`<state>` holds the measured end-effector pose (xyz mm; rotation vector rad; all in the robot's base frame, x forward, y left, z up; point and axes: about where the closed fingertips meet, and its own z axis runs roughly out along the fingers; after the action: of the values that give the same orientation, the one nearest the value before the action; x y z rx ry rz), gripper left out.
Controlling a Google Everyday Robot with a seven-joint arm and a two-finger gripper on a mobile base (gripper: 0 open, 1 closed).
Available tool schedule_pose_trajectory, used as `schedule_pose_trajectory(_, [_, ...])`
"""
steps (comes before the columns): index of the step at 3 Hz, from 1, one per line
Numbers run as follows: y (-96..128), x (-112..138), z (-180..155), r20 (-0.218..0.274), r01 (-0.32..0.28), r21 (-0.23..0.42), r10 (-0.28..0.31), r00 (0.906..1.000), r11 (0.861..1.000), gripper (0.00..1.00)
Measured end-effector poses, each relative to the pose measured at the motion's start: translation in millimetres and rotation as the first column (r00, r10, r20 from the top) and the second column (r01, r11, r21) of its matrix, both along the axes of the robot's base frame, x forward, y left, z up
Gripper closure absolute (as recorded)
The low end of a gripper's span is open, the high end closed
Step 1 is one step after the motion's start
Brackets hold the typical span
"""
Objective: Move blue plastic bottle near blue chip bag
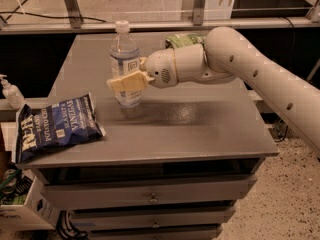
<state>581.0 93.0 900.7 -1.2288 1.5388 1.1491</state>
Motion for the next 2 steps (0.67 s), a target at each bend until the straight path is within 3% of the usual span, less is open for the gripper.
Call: schedule_pose_trajectory(2, [12.7, -20.7, -18.0, 0.027, -0.059, 0.033, 0.058, 0.9979, 0.998, 1.0])
